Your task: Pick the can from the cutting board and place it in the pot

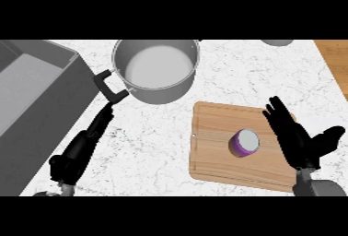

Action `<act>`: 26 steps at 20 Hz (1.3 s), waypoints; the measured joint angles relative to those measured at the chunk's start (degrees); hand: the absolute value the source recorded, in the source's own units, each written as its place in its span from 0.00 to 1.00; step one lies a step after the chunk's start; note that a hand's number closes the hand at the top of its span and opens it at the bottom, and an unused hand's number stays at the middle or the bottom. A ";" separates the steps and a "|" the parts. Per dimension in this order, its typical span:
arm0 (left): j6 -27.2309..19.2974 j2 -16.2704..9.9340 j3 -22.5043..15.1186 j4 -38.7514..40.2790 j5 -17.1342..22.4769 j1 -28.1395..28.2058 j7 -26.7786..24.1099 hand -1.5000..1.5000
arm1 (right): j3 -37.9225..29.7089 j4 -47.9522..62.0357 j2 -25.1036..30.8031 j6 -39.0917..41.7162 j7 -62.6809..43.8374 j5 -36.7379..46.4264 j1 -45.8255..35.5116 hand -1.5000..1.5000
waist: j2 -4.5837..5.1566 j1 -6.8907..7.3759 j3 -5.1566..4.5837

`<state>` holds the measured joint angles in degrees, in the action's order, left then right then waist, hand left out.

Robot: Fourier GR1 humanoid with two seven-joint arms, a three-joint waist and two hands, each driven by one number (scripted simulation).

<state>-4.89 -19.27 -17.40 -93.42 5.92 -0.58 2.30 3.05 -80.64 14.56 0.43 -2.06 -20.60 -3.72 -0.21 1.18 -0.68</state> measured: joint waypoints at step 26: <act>-6.47 -6.64 14.67 5.28 -2.06 3.22 3.40 0.50 | 9.25 -37.11 10.56 -27.68 -33.72 58.64 24.53 0.00 | 0.26 -1.11 0.41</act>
<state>-11.36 -25.91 -2.73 -88.13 3.87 2.65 5.70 12.30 -117.75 25.12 -27.25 -35.78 38.05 20.81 0.05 0.06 -0.28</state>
